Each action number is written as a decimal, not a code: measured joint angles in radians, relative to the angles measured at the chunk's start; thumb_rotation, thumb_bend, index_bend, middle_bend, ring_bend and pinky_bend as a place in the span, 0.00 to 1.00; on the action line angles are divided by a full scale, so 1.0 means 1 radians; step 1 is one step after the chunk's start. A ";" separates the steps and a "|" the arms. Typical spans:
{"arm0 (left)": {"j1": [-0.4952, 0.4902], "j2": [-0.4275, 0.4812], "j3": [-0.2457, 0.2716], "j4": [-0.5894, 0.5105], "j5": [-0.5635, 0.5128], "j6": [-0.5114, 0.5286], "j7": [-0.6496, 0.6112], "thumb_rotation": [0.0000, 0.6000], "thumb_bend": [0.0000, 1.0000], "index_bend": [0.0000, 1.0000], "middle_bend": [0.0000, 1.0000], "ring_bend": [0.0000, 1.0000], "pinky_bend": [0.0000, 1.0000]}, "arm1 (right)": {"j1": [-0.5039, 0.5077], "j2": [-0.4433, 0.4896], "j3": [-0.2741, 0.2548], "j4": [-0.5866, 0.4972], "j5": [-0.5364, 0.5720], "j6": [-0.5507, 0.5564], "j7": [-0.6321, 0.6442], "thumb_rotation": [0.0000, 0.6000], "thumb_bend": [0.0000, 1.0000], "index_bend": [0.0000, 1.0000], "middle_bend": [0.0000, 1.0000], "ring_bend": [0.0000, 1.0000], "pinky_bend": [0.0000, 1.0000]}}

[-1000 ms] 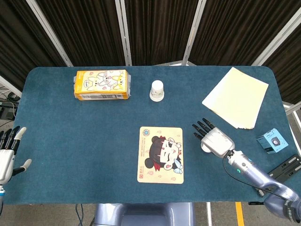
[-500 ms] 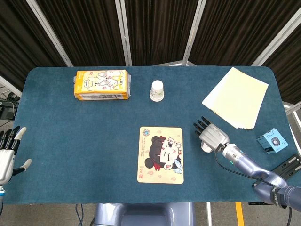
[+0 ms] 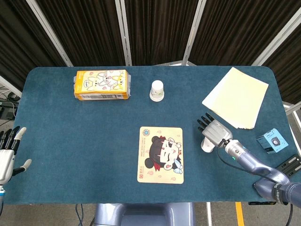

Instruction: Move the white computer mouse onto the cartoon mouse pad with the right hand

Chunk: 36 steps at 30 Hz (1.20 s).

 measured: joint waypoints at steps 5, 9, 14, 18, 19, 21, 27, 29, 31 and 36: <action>0.000 -0.001 0.000 -0.001 -0.001 0.000 0.002 1.00 0.24 0.00 0.00 0.00 0.00 | 0.018 0.025 -0.002 -0.001 -0.009 -0.011 0.087 1.00 0.02 0.19 0.06 0.00 0.00; -0.001 0.000 0.000 -0.001 0.001 0.000 -0.001 1.00 0.24 0.00 0.00 0.00 0.00 | 0.030 0.037 -0.010 0.020 -0.030 -0.012 0.218 1.00 0.01 0.19 0.06 0.00 0.01; -0.001 -0.002 -0.001 -0.005 -0.002 -0.001 0.008 1.00 0.24 0.00 0.00 0.00 0.00 | 0.033 0.038 -0.037 0.072 -0.120 0.069 0.415 1.00 0.00 0.19 0.06 0.00 0.02; -0.001 -0.002 -0.001 -0.003 -0.002 -0.001 0.005 1.00 0.24 0.00 0.00 0.00 0.00 | 0.028 0.014 -0.068 0.196 -0.219 0.238 0.625 1.00 0.00 0.19 0.06 0.00 0.02; -0.001 -0.002 -0.001 -0.003 -0.002 -0.001 0.005 1.00 0.24 0.00 0.00 0.00 0.00 | 0.027 0.007 -0.076 0.234 -0.238 0.271 0.670 1.00 0.00 0.19 0.06 0.00 0.02; -0.001 -0.002 -0.001 -0.003 -0.003 -0.001 0.007 1.00 0.24 0.00 0.00 0.00 0.00 | 0.023 -0.013 -0.097 0.327 -0.276 0.335 0.766 1.00 0.00 0.19 0.06 0.00 0.02; -0.002 -0.003 -0.002 -0.007 -0.004 -0.002 0.014 1.00 0.24 0.00 0.00 0.00 0.00 | 0.010 -0.091 -0.159 0.538 -0.348 0.449 0.907 1.00 0.00 0.19 0.06 0.00 0.02; -0.002 -0.003 -0.002 -0.007 -0.004 -0.002 0.013 1.00 0.24 0.00 0.00 0.00 0.00 | 0.006 -0.113 -0.171 0.579 -0.355 0.465 0.920 1.00 0.00 0.19 0.06 0.00 0.02; -0.002 -0.003 -0.003 -0.007 -0.005 -0.003 0.013 1.00 0.24 0.00 0.00 0.00 0.00 | 0.001 -0.134 -0.181 0.622 -0.360 0.481 0.933 1.00 0.00 0.19 0.07 0.00 0.02; -0.003 -0.004 -0.004 -0.009 -0.008 -0.003 0.018 1.00 0.24 0.00 0.00 0.00 0.00 | -0.016 -0.174 -0.207 0.708 -0.365 0.507 0.971 1.00 0.00 0.19 0.08 0.00 0.02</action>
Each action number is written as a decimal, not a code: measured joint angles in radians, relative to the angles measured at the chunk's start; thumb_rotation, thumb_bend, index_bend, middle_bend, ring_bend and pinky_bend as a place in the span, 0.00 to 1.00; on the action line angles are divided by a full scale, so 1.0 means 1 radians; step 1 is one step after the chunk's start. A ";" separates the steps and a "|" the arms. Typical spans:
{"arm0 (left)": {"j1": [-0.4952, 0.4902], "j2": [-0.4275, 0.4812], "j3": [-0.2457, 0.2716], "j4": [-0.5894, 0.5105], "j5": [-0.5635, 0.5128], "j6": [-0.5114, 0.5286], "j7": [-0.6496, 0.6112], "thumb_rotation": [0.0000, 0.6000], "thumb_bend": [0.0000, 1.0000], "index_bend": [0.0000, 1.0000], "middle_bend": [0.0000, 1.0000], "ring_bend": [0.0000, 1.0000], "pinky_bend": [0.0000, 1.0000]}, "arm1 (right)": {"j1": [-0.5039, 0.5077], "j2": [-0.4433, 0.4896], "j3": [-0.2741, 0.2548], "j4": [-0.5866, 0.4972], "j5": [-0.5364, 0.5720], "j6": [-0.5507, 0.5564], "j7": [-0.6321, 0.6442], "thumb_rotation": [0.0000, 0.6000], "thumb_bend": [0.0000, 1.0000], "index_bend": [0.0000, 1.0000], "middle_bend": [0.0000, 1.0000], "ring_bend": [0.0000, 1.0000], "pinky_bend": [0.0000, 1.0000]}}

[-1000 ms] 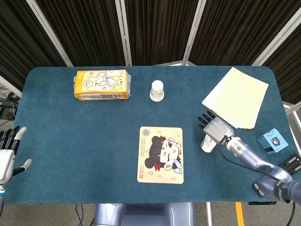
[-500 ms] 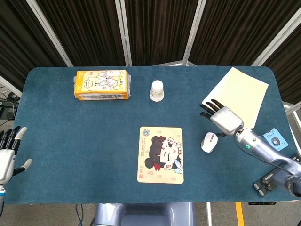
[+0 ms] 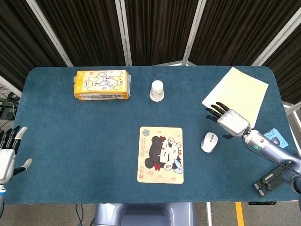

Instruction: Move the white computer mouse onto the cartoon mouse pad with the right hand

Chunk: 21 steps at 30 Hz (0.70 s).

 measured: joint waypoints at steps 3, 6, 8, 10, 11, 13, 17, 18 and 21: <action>-0.001 0.000 -0.001 -0.001 -0.002 -0.001 -0.001 1.00 0.24 0.00 0.00 0.00 0.00 | -0.013 -0.024 -0.016 0.042 -0.003 0.026 0.037 1.00 0.00 0.19 0.09 0.00 0.03; 0.000 0.000 -0.001 -0.002 -0.003 -0.001 -0.002 1.00 0.24 0.00 0.00 0.00 0.00 | -0.024 -0.043 -0.026 0.069 -0.006 0.057 0.059 1.00 0.00 0.19 0.09 0.00 0.03; 0.000 -0.001 -0.002 -0.001 -0.004 -0.001 -0.004 1.00 0.24 0.00 0.00 0.00 0.00 | -0.033 -0.056 -0.036 0.094 -0.008 0.067 0.076 1.00 0.00 0.19 0.09 0.00 0.03; 0.000 -0.001 -0.002 0.000 -0.004 0.000 -0.004 1.00 0.24 0.00 0.00 0.00 0.00 | -0.044 -0.072 -0.048 0.124 -0.011 0.078 0.098 1.00 0.00 0.20 0.09 0.00 0.03; 0.000 -0.002 -0.002 0.000 -0.004 0.000 -0.002 1.00 0.24 0.00 0.00 0.00 0.00 | -0.049 -0.079 -0.052 0.136 -0.011 0.083 0.107 1.00 0.00 0.20 0.09 0.00 0.03; 0.000 -0.003 -0.003 -0.001 -0.004 0.001 0.001 1.00 0.24 0.00 0.00 0.00 0.00 | -0.059 -0.094 -0.059 0.157 -0.011 0.096 0.127 1.00 0.00 0.22 0.09 0.00 0.03; 0.000 -0.005 -0.004 -0.002 -0.006 0.002 0.006 1.00 0.24 0.00 0.00 0.00 0.00 | -0.070 -0.116 -0.066 0.187 -0.008 0.112 0.153 1.00 0.00 0.24 0.10 0.00 0.03; 0.000 -0.005 -0.004 -0.002 -0.007 0.003 0.007 1.00 0.24 0.00 0.00 0.00 0.00 | -0.071 -0.122 -0.068 0.193 -0.007 0.114 0.158 1.00 0.00 0.24 0.10 0.00 0.03; 0.000 -0.006 -0.005 -0.002 -0.007 0.003 0.007 1.00 0.24 0.00 0.00 0.00 0.00 | -0.074 -0.135 -0.074 0.213 -0.006 0.117 0.165 1.00 0.00 0.24 0.10 0.00 0.03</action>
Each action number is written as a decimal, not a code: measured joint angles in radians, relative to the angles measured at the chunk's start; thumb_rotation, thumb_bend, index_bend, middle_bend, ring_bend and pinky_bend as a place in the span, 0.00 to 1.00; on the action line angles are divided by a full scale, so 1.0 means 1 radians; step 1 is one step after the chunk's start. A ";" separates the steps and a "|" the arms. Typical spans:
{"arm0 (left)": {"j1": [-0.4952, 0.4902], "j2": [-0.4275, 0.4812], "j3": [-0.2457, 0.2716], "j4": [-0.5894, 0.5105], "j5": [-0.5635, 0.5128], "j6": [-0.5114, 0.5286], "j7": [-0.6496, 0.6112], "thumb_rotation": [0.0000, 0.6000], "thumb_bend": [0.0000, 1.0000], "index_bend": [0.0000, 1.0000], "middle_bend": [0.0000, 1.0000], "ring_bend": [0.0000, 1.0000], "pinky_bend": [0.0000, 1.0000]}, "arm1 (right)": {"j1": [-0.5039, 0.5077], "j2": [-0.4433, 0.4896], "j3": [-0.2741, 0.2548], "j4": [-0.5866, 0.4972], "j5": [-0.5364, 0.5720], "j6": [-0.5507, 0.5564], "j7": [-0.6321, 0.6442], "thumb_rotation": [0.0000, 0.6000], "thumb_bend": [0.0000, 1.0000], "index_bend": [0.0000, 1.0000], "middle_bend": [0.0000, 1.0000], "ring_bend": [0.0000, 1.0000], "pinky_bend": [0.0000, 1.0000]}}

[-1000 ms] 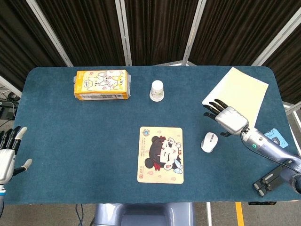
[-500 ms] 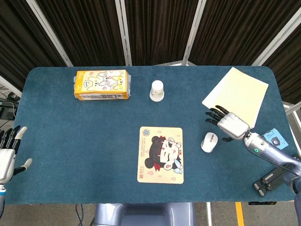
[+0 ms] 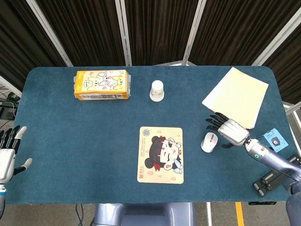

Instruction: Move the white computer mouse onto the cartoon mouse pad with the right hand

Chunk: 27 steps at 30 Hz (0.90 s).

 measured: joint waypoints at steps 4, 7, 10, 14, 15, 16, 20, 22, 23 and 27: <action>0.000 0.000 0.000 0.001 0.000 0.001 0.000 1.00 0.24 0.00 0.00 0.00 0.00 | -0.004 -0.015 -0.010 0.020 -0.001 0.003 0.006 1.00 0.00 0.24 0.10 0.00 0.03; 0.000 -0.001 0.000 0.001 0.000 0.001 0.000 1.00 0.24 0.00 0.00 0.00 0.00 | -0.004 -0.022 -0.016 0.030 -0.001 0.000 0.005 1.00 0.00 0.24 0.10 0.00 0.02; 0.000 -0.001 0.000 0.002 0.001 0.001 -0.001 1.00 0.24 0.00 0.00 0.00 0.00 | -0.003 -0.027 -0.021 0.032 0.000 -0.013 0.006 1.00 0.00 0.24 0.10 0.00 0.01; 0.000 -0.001 -0.001 0.002 0.000 0.001 0.000 1.00 0.24 0.00 0.00 0.00 0.00 | -0.002 -0.033 -0.030 0.032 0.001 -0.026 0.005 1.00 0.00 0.24 0.10 0.00 0.01; 0.000 -0.002 -0.001 0.002 0.000 0.002 0.000 1.00 0.24 0.00 0.00 0.00 0.00 | -0.003 -0.035 -0.031 0.033 0.001 -0.027 0.005 1.00 0.00 0.24 0.10 0.00 0.01; 0.000 -0.002 -0.001 0.002 0.000 0.002 0.001 1.00 0.24 0.00 0.00 0.00 0.00 | -0.003 -0.036 -0.030 0.032 0.003 -0.026 0.006 1.00 0.00 0.24 0.10 0.00 0.01; 0.000 -0.003 -0.001 0.001 -0.001 0.003 0.005 1.00 0.24 0.00 0.00 0.00 0.00 | -0.004 -0.047 -0.027 0.035 0.011 -0.020 0.012 1.00 0.00 0.24 0.10 0.00 0.01; 0.000 -0.004 -0.002 0.001 -0.002 0.003 0.005 1.00 0.24 0.00 0.00 0.00 0.00 | -0.005 -0.052 -0.029 0.039 0.012 -0.020 0.014 1.00 0.00 0.24 0.10 0.00 0.01; 0.000 -0.004 -0.002 0.001 -0.002 0.003 0.005 1.00 0.24 0.00 0.00 0.00 0.00 | -0.005 -0.054 -0.030 0.041 0.012 -0.020 0.014 1.00 0.00 0.24 0.10 0.00 0.01; 0.000 -0.005 -0.002 0.000 -0.003 0.003 0.007 1.00 0.24 0.00 0.00 0.00 0.00 | -0.009 -0.064 -0.034 0.049 0.013 -0.024 0.014 1.00 0.00 0.24 0.10 0.00 0.01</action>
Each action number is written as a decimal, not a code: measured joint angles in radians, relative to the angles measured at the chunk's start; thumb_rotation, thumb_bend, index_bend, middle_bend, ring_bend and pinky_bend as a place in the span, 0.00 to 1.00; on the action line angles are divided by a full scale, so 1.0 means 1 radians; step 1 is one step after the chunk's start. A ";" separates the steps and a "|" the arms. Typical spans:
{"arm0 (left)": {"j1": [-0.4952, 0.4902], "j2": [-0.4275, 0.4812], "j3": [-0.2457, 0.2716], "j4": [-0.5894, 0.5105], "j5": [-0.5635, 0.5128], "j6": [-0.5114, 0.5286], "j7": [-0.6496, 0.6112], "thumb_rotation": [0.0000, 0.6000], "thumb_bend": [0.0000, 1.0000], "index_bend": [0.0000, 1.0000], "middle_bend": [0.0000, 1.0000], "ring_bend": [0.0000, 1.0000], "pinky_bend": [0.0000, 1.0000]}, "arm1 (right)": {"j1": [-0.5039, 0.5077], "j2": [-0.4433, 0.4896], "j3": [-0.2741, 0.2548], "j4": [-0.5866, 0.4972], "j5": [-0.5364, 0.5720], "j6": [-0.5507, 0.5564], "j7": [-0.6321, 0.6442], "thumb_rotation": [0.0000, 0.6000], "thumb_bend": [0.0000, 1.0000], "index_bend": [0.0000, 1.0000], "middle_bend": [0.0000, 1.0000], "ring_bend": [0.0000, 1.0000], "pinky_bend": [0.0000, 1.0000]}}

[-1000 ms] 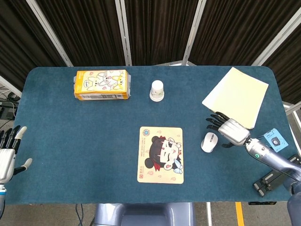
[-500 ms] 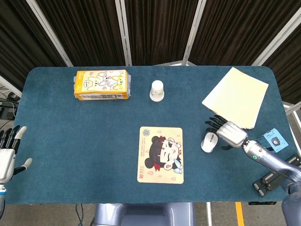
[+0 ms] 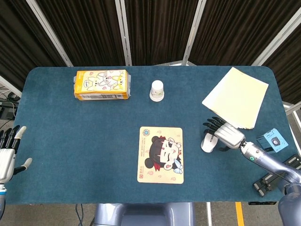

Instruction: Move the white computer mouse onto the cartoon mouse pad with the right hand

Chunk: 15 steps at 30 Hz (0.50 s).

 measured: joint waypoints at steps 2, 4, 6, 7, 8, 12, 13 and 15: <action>0.000 -0.001 0.000 0.000 -0.001 0.000 0.001 1.00 0.24 0.00 0.00 0.00 0.00 | -0.002 -0.005 -0.001 0.004 0.002 0.000 0.002 1.00 0.00 0.24 0.10 0.00 0.01; 0.000 -0.001 -0.001 -0.001 -0.002 0.001 0.002 1.00 0.24 0.00 0.00 0.00 0.00 | -0.004 -0.009 -0.002 0.007 0.002 0.001 0.004 1.00 0.00 0.25 0.10 0.00 0.01; 0.000 -0.002 -0.002 -0.001 -0.003 0.001 0.003 1.00 0.23 0.00 0.00 0.00 0.00 | -0.005 -0.013 -0.005 0.012 0.002 0.001 0.003 1.00 0.00 0.26 0.10 0.00 0.01; 0.000 -0.002 -0.002 -0.001 -0.003 0.002 0.004 1.00 0.24 0.00 0.00 0.00 0.00 | -0.005 -0.015 -0.006 0.015 0.002 0.001 0.001 1.00 0.00 0.26 0.10 0.00 0.01; 0.000 -0.003 -0.002 -0.001 -0.003 0.002 0.004 1.00 0.24 0.00 0.00 0.00 0.00 | -0.006 -0.017 -0.006 0.017 0.002 0.000 -0.001 1.00 0.00 0.27 0.10 0.00 0.01; 0.001 -0.003 -0.002 -0.001 -0.004 0.003 0.004 1.00 0.24 0.00 0.00 0.00 0.00 | -0.011 -0.028 -0.007 0.026 0.008 -0.016 0.005 1.00 0.00 0.28 0.10 0.00 0.01; 0.001 -0.003 -0.003 -0.001 -0.004 0.002 0.004 1.00 0.24 0.00 0.00 0.00 0.00 | -0.012 -0.030 -0.008 0.028 0.010 -0.019 0.007 1.00 0.00 0.28 0.10 0.00 0.01; 0.000 -0.003 -0.003 -0.001 -0.004 0.002 0.005 1.00 0.24 0.00 0.00 0.00 0.00 | -0.015 -0.036 -0.009 0.033 0.011 -0.022 0.011 1.00 0.00 0.28 0.10 0.00 0.01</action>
